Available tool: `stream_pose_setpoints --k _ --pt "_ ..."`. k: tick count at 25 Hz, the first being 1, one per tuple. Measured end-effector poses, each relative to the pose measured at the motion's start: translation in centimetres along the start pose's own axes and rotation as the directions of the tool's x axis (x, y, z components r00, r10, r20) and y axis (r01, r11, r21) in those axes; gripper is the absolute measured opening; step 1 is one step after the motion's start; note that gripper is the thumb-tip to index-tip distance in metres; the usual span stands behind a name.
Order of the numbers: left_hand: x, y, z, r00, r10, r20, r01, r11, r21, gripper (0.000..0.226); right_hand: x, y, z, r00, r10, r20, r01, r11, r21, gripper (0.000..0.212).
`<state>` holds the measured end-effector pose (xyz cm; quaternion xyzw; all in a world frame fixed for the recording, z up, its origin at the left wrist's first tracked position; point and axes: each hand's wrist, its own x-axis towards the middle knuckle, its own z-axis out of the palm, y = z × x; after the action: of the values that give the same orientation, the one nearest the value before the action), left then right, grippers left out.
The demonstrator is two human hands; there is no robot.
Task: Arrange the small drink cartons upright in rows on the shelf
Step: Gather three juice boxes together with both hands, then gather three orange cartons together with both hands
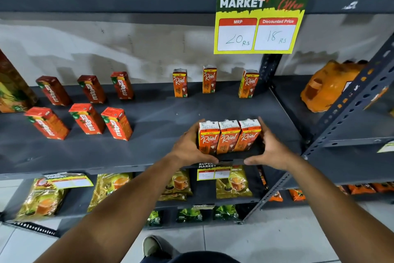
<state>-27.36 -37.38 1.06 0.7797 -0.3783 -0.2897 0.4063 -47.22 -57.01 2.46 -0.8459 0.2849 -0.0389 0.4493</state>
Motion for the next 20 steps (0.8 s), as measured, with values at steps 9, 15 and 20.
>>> stream_pose_setpoints --k 9,15,20 --pt "-5.9 -4.5 -3.6 0.930 0.277 -0.243 -0.284 0.959 0.005 0.078 -9.3 4.8 3.4 0.959 0.003 -0.285 0.000 1.000 0.011 0.060" --pt "-13.6 -10.8 -12.0 0.622 0.247 -0.743 -0.296 0.953 0.069 0.037 -6.0 -2.5 11.7 0.962 -0.186 0.198 0.202 0.977 -0.067 0.042" --pt "-16.0 -13.6 -23.4 0.436 0.033 -0.899 -0.337 0.933 -0.129 0.053 -1.3 -11.6 17.5 0.851 -0.494 0.176 0.491 0.869 0.063 0.038"
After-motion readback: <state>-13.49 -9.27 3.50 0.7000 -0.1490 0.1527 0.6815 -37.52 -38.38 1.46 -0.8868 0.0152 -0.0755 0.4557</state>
